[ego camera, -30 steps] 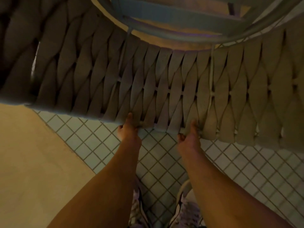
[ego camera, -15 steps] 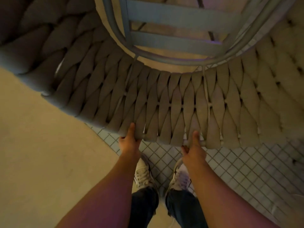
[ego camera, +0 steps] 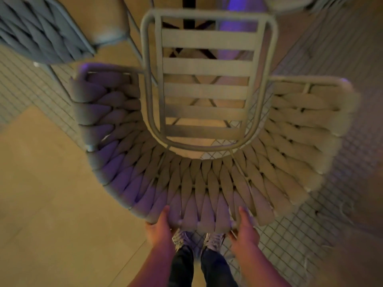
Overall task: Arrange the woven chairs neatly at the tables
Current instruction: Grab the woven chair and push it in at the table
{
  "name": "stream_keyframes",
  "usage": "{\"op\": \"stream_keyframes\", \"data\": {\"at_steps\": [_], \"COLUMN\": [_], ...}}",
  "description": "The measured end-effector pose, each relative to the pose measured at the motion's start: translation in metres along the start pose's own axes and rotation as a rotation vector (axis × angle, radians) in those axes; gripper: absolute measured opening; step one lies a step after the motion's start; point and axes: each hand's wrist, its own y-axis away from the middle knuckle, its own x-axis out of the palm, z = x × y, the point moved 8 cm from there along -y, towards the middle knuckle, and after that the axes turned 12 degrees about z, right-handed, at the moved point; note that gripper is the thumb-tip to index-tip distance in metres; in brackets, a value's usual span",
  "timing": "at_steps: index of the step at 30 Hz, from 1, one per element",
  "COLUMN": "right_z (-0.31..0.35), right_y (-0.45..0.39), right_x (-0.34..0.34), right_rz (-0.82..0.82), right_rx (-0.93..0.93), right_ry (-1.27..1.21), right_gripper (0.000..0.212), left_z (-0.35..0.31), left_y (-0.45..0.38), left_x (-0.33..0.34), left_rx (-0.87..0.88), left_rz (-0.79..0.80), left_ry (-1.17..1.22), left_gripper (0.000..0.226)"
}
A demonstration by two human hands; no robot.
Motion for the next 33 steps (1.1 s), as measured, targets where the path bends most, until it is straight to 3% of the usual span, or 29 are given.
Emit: {"op": "stream_keyframes", "data": {"at_steps": [2,5,12,16,24,28,33], "right_z": [0.012,0.027,0.067,0.100,0.203,0.240,0.240], "right_y": [0.015,0.029,0.036,0.036,0.045,0.048,0.047], "right_x": [-0.004,-0.014,-0.008,0.016,0.113,0.147,0.152], "right_rz": [0.033,0.038,-0.106,-0.060,0.057,0.024,0.037], "right_rx": [-0.030,-0.050,-0.136,-0.291,-0.485,-0.495,-0.426], "right_ry": [-0.012,-0.024,-0.085,-0.092,-0.072,0.007,0.031], "right_gripper": [0.041,0.043,0.049,0.019,0.043,0.046,0.050], "left_z": [-0.005,-0.009,-0.048,-0.107,-0.207,-0.242,-0.246], "left_y": [0.021,0.047,0.061,0.040,0.026,0.012,0.006], "left_x": [0.000,0.003,0.015,0.029,0.126,0.160,0.159], "left_rx": [0.003,0.019,0.107,0.206,0.280,0.238,0.220], "left_rz": [-0.040,-0.078,-0.149,-0.132,0.006,0.056,0.026], "left_ry": [0.030,-0.001,-0.020,-0.037,0.016,-0.056,-0.136], "left_gripper": [0.047,0.056,0.081,0.062,0.046,0.055,0.059]}}
